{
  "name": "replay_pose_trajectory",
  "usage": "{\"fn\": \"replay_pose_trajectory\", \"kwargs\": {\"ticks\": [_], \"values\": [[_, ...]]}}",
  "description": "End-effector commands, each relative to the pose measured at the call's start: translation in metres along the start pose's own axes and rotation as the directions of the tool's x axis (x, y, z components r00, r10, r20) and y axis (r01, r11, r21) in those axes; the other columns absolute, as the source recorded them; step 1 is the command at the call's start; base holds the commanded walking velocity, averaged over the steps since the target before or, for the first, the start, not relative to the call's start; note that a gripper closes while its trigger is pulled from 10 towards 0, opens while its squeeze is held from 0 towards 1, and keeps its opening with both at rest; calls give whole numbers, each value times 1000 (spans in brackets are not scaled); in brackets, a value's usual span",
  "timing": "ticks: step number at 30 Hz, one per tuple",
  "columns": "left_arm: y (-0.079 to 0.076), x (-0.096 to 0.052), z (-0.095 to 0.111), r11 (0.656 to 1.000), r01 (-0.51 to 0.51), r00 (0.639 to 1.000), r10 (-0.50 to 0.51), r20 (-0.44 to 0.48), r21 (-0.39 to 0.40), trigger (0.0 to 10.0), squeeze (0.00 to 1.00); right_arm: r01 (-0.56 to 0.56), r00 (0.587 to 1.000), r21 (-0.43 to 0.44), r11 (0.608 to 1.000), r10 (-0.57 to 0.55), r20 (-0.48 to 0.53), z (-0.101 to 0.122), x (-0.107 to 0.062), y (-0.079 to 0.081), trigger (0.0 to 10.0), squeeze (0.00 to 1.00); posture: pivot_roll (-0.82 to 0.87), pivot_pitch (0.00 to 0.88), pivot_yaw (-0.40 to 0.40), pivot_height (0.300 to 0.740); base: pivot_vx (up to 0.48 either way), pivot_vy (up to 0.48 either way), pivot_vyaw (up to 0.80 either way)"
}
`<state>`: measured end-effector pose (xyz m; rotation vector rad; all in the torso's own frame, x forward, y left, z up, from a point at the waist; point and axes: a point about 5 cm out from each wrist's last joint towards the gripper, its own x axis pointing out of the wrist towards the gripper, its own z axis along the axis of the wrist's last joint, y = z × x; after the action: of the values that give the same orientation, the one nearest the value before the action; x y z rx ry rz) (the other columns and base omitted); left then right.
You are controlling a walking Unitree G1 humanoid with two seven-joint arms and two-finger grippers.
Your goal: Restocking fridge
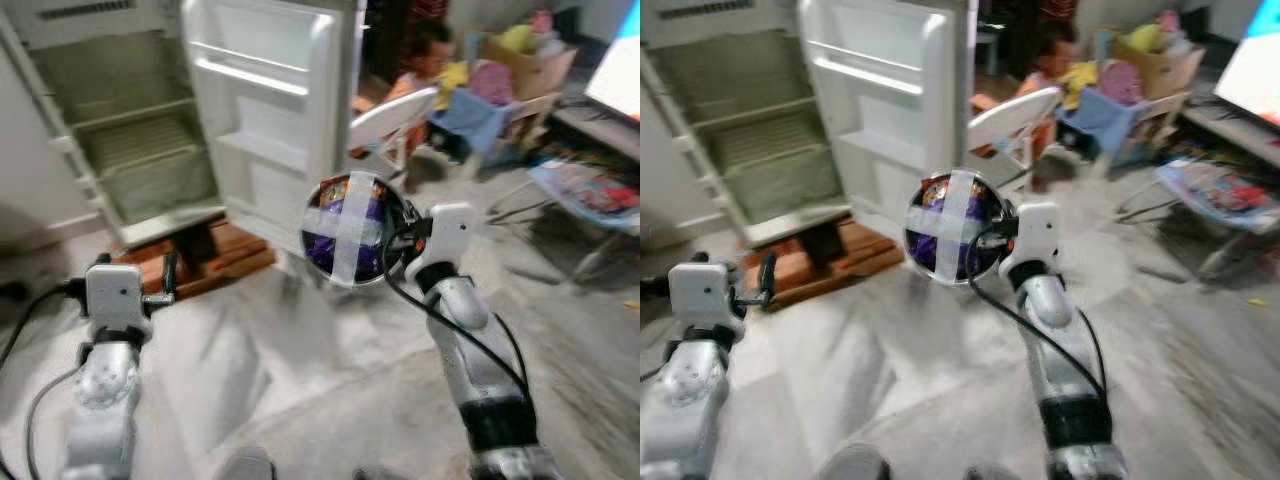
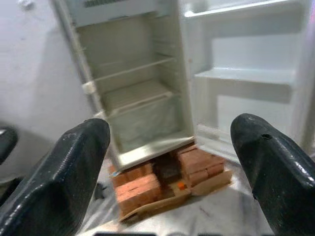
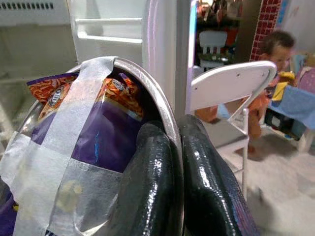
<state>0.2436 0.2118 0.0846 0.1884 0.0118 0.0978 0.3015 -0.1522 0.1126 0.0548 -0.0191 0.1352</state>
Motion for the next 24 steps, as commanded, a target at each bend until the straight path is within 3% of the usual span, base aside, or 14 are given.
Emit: {"fn": "replay_pose_trajectory", "kwargs": {"ticks": [1,10,16,24], "values": [[5,2,4,1000,-12,1000,12,21,29,10000,0,-24,998,5,1000,24,54,12,5,8,10000,0,161,0,-56,740,0,476,800],[6,3,3,999,-20,1000,20,17,40,10000,0,-26,998,11,1000,25,57,12,7,9,10000,0,165,0,-53,740,0,469,799],[7,5,4,997,7,999,-11,46,77,10000,0,-16,998,25,1000,15,62,13,8,8,10000,0,162,0,-51,740,166,381,0],[2,4,5,996,46,997,-49,53,70,10000,0,-18,998,23,1000,16,65,14,11,9,10000,0,161,0,-54,740,458,0,0]]}}
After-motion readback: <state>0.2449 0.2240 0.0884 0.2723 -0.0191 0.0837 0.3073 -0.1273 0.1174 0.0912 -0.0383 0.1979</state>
